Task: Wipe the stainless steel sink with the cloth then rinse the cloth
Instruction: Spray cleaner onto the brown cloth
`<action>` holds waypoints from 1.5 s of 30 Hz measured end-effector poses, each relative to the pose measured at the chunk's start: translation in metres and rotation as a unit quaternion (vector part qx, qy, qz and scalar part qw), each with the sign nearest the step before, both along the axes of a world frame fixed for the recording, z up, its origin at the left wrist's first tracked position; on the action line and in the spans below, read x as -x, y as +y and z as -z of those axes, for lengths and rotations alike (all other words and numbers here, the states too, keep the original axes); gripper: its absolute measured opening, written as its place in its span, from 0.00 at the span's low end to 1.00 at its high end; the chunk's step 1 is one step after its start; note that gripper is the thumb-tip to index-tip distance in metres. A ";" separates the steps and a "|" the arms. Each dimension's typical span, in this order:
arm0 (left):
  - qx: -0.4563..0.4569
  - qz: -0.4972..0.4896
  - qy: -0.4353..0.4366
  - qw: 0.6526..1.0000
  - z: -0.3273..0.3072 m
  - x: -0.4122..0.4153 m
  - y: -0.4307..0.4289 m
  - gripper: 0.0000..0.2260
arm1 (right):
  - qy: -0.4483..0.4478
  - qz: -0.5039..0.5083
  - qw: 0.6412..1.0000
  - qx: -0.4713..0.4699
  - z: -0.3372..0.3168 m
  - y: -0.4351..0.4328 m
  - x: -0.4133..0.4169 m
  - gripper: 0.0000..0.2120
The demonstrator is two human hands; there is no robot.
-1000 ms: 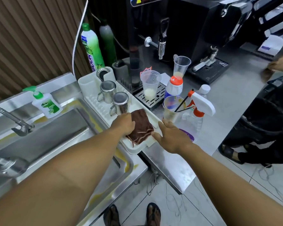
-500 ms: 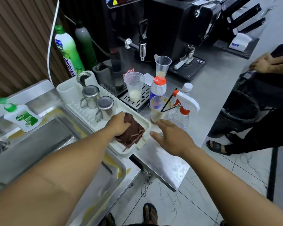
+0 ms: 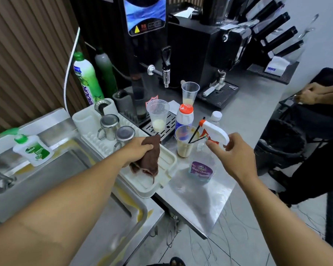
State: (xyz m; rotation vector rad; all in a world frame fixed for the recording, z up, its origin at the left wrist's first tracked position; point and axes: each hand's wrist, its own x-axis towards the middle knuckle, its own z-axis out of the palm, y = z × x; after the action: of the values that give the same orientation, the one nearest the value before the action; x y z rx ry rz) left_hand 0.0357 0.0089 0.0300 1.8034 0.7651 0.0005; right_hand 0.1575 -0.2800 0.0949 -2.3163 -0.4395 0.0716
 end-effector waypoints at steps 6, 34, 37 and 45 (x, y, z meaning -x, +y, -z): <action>0.149 -0.099 -0.028 0.984 -0.023 0.017 0.001 0.09 | 0.167 -0.134 0.960 -0.183 0.005 0.018 -0.015 0.14; 0.324 -0.126 -0.164 0.923 -0.086 0.069 0.015 0.18 | 0.164 -0.372 0.900 -0.159 -0.037 0.055 0.058 0.09; 0.323 -0.110 -0.124 0.932 -0.097 0.077 0.018 0.16 | 0.149 -0.383 0.900 -0.148 -0.031 0.067 0.073 0.05; 0.306 -0.087 -0.088 0.944 -0.126 0.090 0.027 0.15 | 0.121 -0.424 0.888 -0.128 -0.034 0.083 0.090 0.03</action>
State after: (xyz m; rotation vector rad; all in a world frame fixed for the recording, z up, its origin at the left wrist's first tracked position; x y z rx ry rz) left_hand -0.0545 0.0358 0.1556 1.1263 0.6975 0.0362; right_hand 0.0679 -0.1973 0.1286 -1.6726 -1.2177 0.6740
